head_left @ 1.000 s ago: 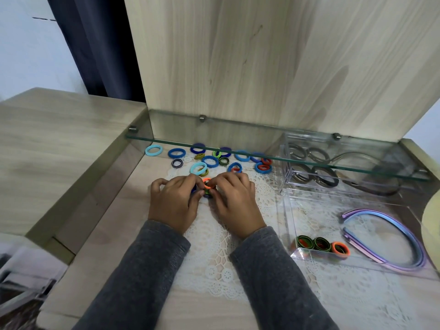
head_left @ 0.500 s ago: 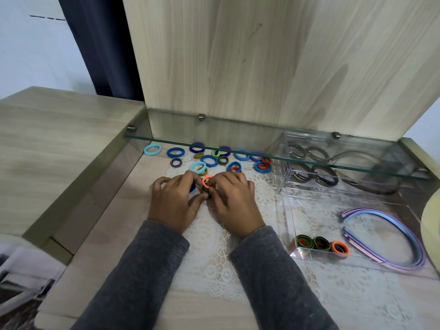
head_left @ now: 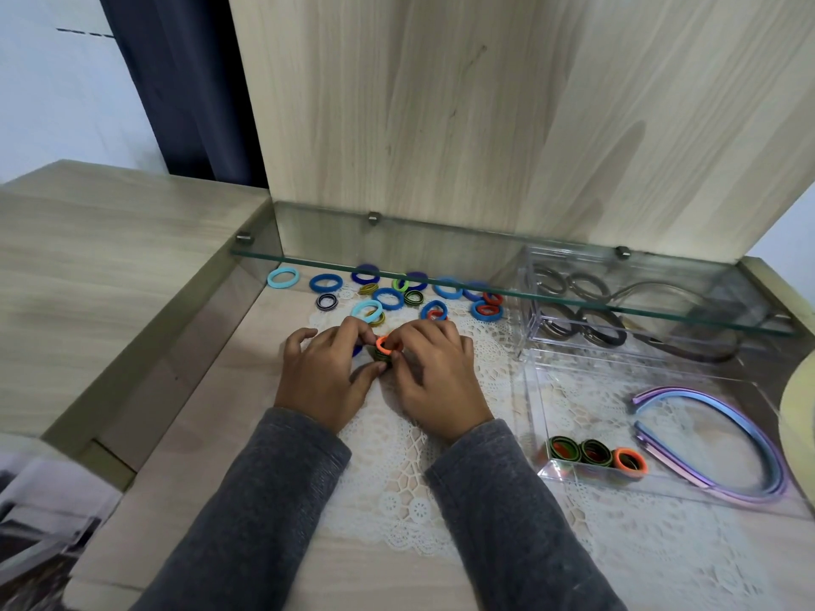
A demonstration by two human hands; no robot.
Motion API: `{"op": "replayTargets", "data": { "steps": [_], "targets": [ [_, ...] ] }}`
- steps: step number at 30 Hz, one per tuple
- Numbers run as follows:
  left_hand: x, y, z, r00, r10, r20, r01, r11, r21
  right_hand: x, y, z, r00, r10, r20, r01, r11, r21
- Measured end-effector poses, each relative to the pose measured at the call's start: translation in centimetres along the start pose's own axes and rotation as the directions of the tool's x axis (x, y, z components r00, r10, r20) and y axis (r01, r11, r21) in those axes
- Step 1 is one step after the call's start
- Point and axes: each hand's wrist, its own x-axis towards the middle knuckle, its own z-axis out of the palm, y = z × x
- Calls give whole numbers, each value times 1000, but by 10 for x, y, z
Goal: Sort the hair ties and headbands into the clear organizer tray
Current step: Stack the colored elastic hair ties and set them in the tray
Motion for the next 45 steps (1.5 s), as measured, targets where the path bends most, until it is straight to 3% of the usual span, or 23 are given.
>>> {"op": "replayTargets", "data": {
  "steps": [12, 27, 32, 38, 45],
  "targets": [
    [0, -3, 2, 1000, -8, 30, 8, 1000, 5, 0, 2, 1, 995, -9, 99, 20, 994, -112],
    [-1, 2, 1, 1000, 7, 28, -6, 1000, -25, 0, 1, 2, 994, 3, 111, 13, 990, -143],
    [1, -1, 5, 999, -36, -21, 38, 996, 82, 0, 0, 1, 996, -4, 85, 19, 986, -166],
    [7, 0, 8, 950, -215, 225, 147, 947, 285, 0, -4, -4, 996, -5, 87, 24, 976, -215],
    [10, 5, 6, 908, -282, 310, 144, 904, 403, -4, -7, -19, 984, 32, 174, 13, 967, -254]
  ]
}}
